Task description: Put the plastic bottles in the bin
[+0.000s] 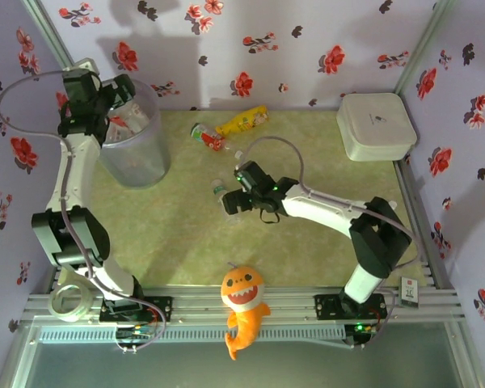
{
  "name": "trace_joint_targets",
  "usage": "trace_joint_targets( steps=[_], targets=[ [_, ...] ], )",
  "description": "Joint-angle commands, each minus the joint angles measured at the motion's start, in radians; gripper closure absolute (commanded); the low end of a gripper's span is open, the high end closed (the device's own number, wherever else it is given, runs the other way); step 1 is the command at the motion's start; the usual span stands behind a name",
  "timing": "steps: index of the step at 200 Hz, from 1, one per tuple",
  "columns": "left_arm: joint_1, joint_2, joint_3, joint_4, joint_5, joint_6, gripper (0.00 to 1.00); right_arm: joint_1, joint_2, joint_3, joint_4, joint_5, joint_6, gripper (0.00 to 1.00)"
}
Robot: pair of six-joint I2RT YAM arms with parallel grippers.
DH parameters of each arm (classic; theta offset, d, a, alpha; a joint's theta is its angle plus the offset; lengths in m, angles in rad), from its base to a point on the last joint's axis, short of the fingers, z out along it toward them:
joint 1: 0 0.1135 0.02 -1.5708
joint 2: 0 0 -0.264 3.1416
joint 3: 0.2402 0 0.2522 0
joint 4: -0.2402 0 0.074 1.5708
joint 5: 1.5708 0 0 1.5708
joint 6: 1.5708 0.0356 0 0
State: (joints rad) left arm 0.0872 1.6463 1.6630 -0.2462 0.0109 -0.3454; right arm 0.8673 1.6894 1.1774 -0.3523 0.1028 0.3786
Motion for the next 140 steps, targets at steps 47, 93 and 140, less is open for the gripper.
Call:
trace_joint_targets(
  steps=[47,93,140],
  targets=[
    [0.009,-0.033,0.014,-0.033,-0.022,0.031,0.00,0.075,0.152,0.115,-0.091,0.048,0.090,0.04],
    [0.028,-0.006,-0.030,0.054,0.095,-0.070,0.00,0.076,0.179,0.112,-0.101,0.079,0.098,0.04],
    [0.037,0.040,-0.091,0.154,0.123,-0.128,0.00,0.072,0.218,0.108,-0.068,0.089,0.113,0.10]
  ],
)
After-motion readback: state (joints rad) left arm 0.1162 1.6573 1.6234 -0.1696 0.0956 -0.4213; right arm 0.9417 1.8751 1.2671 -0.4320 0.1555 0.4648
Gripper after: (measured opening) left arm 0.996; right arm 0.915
